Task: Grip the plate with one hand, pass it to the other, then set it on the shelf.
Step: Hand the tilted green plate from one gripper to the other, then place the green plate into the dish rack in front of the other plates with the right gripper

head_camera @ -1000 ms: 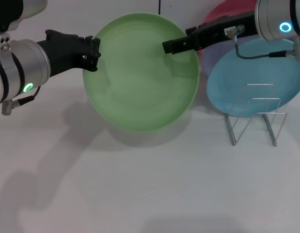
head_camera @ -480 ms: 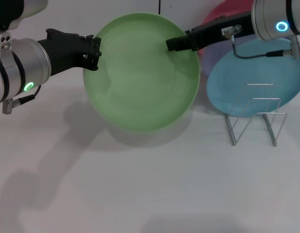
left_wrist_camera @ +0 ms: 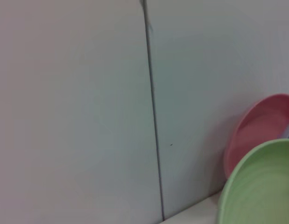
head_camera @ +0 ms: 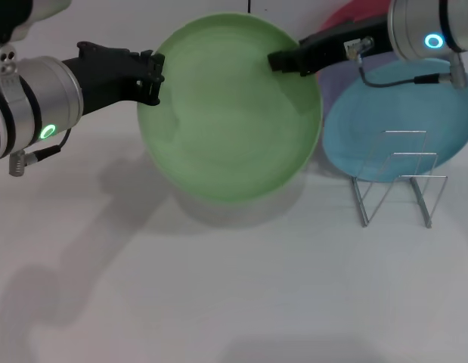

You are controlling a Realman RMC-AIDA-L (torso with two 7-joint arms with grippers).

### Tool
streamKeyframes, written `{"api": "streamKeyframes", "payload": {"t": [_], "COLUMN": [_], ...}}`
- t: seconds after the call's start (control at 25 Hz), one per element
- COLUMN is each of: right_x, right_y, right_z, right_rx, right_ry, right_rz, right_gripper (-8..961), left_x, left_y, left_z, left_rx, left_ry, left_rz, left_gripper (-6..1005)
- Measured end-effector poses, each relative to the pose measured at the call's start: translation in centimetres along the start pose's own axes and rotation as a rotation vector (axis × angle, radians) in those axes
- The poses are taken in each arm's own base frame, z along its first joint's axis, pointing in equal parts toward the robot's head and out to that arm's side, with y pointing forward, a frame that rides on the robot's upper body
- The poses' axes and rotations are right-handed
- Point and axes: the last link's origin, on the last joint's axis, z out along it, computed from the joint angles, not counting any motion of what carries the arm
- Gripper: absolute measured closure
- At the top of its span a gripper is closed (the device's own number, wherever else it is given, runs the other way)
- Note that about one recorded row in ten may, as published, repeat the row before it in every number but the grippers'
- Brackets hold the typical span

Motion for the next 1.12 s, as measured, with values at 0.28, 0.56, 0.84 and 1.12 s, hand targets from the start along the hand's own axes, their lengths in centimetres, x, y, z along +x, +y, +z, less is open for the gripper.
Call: {"api": "streamKeyframes", "payload": {"t": [0.28,0.56,0.84,1.12], "right_x": [-0.3,0.0,0.1,-0.3], "right_y": [0.4,0.8,0.9,0.9], "right_z": [-0.3,-0.4,-1.0,-1.8], "right_rx": [0.042,0.057,0.065,0.076], "right_ry": [0.003,0.026,0.026,0.012], "right_rz": [-0.033,-0.047,-0.056,-0.070], "right_gripper": [770,803,806,850], "left_x": [0.7,1.4,1.6,1.5], "left_y": [1.1,2.0,1.9,1.2], "left_z": [-0.6,-1.3,-2.1,-2.7], "left_rx": [-0.082,-0.128,-0.110,-0.070], "left_ry": [0.050,0.095,0.122,0.151], "left_rz": [-0.001,-0.001,0.012,0.015], "left_gripper": [930,834,478,179]}}
